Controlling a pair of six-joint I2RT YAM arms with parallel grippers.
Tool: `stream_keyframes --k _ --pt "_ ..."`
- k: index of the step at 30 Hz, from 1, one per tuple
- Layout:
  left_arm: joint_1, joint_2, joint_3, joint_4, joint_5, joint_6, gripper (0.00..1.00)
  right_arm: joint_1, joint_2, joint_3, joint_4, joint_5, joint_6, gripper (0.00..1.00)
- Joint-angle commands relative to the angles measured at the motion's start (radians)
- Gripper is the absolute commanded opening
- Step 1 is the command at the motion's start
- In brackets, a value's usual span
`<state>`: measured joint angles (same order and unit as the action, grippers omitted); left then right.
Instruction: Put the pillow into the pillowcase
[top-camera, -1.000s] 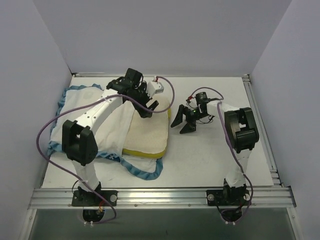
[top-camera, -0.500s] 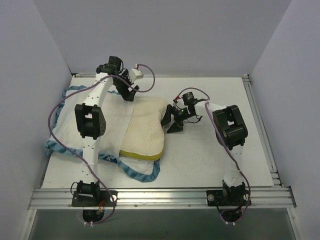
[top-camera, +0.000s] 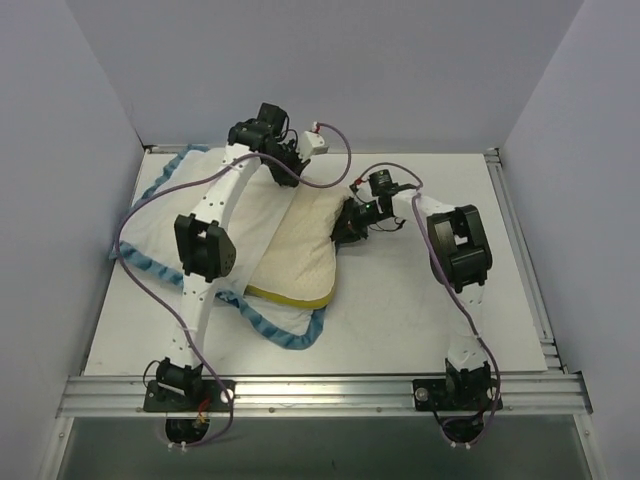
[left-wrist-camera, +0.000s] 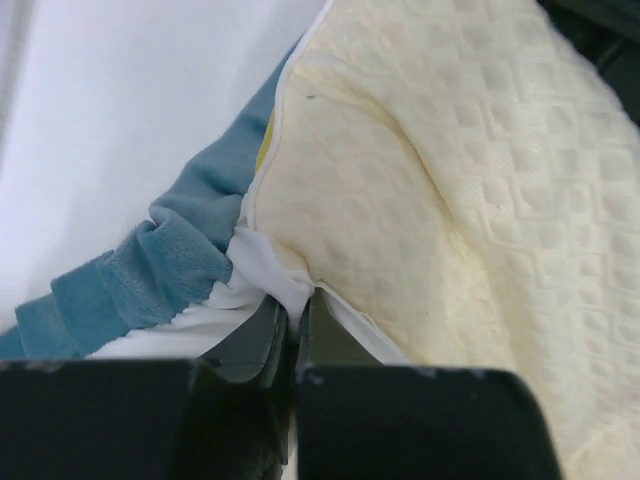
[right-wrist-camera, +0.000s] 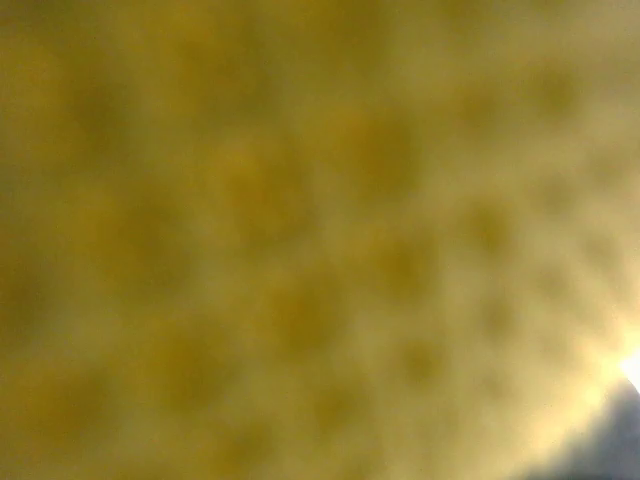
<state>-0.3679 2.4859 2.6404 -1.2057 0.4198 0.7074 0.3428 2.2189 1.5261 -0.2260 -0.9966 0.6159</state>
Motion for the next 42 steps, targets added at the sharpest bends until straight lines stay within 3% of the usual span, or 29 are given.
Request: stream_keyframes --k 1,7,8,11,12,14,15,16,17,18,19,20,21,25,27,29,34,38,40,42 --pt "-0.075 -0.238 -0.004 0.306 0.143 -0.15 0.0 -0.076 -0.143 0.172 0.059 0.027 -0.065 0.0" --pt "-0.121 -0.619 -0.311 0.598 0.04 -0.106 0.0 -0.111 -0.277 0.512 -0.035 0.177 -0.292 0.0" --pt "-0.126 -0.728 -0.465 0.67 0.042 -0.059 0.0 -0.108 -0.31 0.519 -0.03 0.205 -0.359 0.0" --pt "-0.149 -0.918 -0.765 0.75 0.065 0.055 0.0 -0.055 -0.479 0.363 0.013 0.286 -0.646 0.0" --pt "-0.157 -1.038 -0.978 0.747 0.089 0.143 0.0 -0.015 -0.564 0.204 0.02 0.295 -0.812 0.0" --pt "-0.181 -1.163 -1.181 0.738 0.106 0.214 0.0 0.04 -0.651 0.014 0.019 0.328 -0.977 0.0" --pt "-0.192 -1.268 -1.38 0.688 0.108 0.3 0.0 0.065 -0.735 -0.086 0.023 0.364 -1.077 0.0" --pt "-0.207 -1.32 -1.469 0.672 0.082 0.328 0.0 0.115 -0.772 -0.294 0.04 0.396 -1.228 0.02" --pt "-0.221 -1.367 -1.572 0.649 0.067 0.346 0.11 0.137 -0.809 -0.387 0.054 0.427 -1.293 0.07" --pt "-0.244 -1.451 -1.647 0.621 0.053 0.387 0.25 0.154 -0.868 -0.467 0.057 0.467 -1.349 0.19" --pt "-0.259 -1.487 -1.759 0.586 0.042 0.411 0.66 0.172 -0.898 -0.615 0.066 0.501 -1.443 0.31" --pt "-0.27 -1.524 -1.793 0.534 0.039 0.402 0.86 0.179 -0.924 -0.671 0.074 0.53 -1.467 0.51" --pt "-0.299 -1.594 -1.815 0.525 0.03 0.373 0.97 0.182 -0.967 -0.719 0.076 0.608 -1.478 0.75" --pt "-0.336 -1.662 -1.786 0.492 -0.009 0.195 0.97 0.101 -1.056 -0.775 -0.008 0.673 -1.452 0.89" --pt "-0.336 -1.621 -1.745 0.489 -0.061 0.071 0.97 -0.005 -1.067 -0.723 -0.061 0.662 -1.392 0.93" --pt "-0.335 -1.552 -1.674 0.494 -0.134 -0.056 0.98 -0.1 -1.036 -0.591 -0.217 0.616 -1.281 0.93" --pt "-0.304 -1.344 -1.499 0.531 -0.211 -0.302 0.97 -0.217 -0.762 -0.289 -0.588 0.388 -0.963 0.91" --pt "-0.235 -1.068 -1.25 0.491 -0.262 -0.552 0.97 -0.294 -0.526 -0.144 -0.693 0.19 -0.643 0.91" --pt "-0.236 -0.916 -1.099 0.477 -0.32 -0.595 0.97 -0.332 -0.435 -0.162 -0.694 0.15 -0.479 0.93" --pt "-0.244 -0.782 -1.013 0.462 -0.364 -0.625 0.97 -0.34 -0.394 -0.19 -0.688 0.164 -0.426 0.98"
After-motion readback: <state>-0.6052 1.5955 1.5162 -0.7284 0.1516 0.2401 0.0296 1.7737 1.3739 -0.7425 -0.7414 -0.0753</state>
